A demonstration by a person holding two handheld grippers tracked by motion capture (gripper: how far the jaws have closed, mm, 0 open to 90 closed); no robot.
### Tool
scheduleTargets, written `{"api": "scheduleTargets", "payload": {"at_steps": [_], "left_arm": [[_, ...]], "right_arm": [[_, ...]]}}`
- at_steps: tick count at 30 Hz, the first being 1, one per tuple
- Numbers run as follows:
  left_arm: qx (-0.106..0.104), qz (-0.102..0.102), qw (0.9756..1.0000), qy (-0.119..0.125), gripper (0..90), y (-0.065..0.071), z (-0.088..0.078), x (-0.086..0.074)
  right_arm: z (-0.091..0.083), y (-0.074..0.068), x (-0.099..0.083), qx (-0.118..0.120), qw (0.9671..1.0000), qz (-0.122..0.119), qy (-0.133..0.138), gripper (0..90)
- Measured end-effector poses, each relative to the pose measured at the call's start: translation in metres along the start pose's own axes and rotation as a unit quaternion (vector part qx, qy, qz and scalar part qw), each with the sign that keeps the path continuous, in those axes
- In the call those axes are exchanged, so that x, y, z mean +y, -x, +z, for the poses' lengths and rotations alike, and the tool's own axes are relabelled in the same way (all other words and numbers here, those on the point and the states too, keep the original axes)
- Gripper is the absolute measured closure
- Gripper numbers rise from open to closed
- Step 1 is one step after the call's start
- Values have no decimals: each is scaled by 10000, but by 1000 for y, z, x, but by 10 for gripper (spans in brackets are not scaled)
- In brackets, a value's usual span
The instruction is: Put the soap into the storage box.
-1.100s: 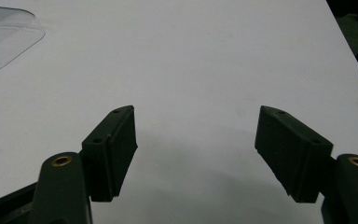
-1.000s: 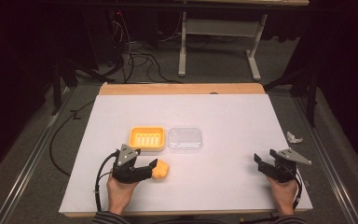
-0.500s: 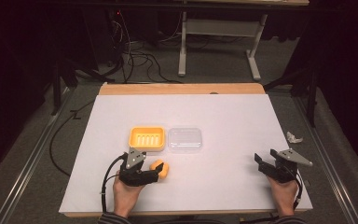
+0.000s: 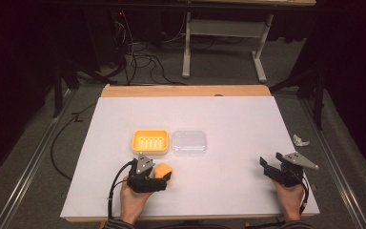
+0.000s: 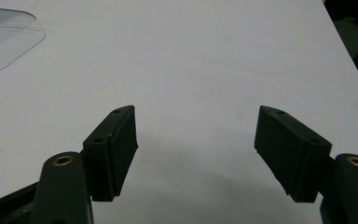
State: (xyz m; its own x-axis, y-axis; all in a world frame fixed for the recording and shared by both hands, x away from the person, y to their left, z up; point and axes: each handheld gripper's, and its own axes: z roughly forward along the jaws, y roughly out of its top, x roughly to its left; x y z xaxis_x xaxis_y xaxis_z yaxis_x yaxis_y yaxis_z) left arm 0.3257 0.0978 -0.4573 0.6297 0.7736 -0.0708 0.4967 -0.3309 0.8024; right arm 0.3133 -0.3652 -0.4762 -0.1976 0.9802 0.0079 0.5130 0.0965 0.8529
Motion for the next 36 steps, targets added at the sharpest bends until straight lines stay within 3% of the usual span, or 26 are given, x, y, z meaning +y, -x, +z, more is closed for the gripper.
{"api": "scheduleTargets", "payload": {"at_steps": [14, 22, 36], "left_arm": [[27, 83, 9996, -256, 156, 7, 12, -7], [253, 214, 9987, -378, 157, 10, 17, -9], [368, 228, 9982, -411, 189, 14, 24, -17]], "right_arm": [[0, -1, 0, -10, 10000, -26, 9, 301], [0, -1, 0, -12, 10000, -49, 26, 301], [-1, -2, 0, -36, 10000, -30, 54, 299]]}}
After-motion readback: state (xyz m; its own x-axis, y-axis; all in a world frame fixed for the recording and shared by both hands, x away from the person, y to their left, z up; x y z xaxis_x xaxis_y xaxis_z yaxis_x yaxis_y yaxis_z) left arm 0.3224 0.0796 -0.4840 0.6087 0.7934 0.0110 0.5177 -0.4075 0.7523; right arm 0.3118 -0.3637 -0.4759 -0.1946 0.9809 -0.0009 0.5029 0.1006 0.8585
